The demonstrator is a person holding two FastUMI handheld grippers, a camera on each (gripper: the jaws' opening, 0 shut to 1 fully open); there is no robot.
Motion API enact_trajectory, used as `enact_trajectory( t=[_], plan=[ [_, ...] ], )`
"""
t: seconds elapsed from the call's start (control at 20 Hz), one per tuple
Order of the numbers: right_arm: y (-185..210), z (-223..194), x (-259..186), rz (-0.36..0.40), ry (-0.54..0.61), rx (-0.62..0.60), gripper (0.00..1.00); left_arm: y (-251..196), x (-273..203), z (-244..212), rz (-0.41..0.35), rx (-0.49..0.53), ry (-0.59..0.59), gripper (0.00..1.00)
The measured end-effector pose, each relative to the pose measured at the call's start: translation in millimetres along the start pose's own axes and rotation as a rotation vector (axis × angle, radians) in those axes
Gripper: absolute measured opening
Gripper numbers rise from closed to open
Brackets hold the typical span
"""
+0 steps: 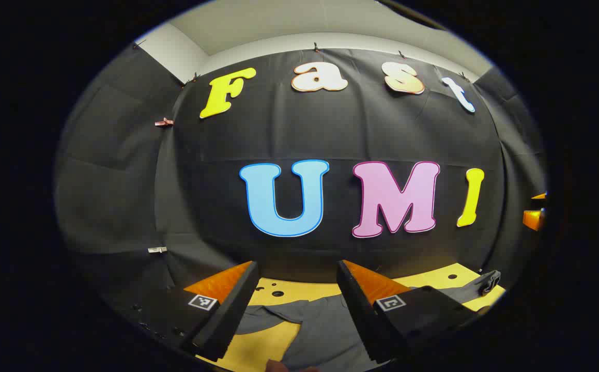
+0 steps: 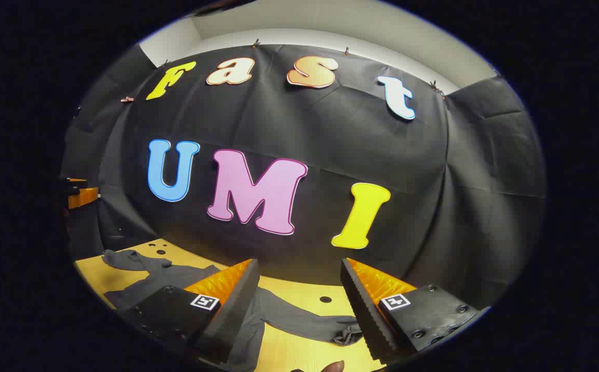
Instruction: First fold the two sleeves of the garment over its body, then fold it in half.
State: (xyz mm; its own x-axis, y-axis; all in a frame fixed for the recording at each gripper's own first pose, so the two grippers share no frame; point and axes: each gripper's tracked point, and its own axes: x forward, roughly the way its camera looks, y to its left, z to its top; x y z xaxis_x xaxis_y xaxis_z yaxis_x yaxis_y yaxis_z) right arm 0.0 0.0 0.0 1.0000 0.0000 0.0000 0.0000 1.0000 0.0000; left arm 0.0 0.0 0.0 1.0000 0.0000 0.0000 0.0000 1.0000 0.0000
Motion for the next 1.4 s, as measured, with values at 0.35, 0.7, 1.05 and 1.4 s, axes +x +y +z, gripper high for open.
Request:
enact_trajectory(
  t=[0.35, 0.7, 1.05, 1.4],
  plan=[
    [-10, -25, 16, -0.069, 0.061, 0.039, 0.98, -10, 29, -13, -0.045, 0.038, 0.029, 0.95],
    [-12, -32, 17, -0.123, 0.094, 0.006, 0.98, -7, 44, -22, -0.076, 0.037, 0.048, 0.95],
    [-32, -62, 29, -0.185, 0.159, 0.051, 0.97, 1, 51, -26, -0.073, 0.043, 0.054, 0.96],
    [-49, -77, 36, -0.215, 0.185, 0.049, 0.97, -4, 58, -35, -0.069, 0.046, 0.072, 0.96]
  ],
)
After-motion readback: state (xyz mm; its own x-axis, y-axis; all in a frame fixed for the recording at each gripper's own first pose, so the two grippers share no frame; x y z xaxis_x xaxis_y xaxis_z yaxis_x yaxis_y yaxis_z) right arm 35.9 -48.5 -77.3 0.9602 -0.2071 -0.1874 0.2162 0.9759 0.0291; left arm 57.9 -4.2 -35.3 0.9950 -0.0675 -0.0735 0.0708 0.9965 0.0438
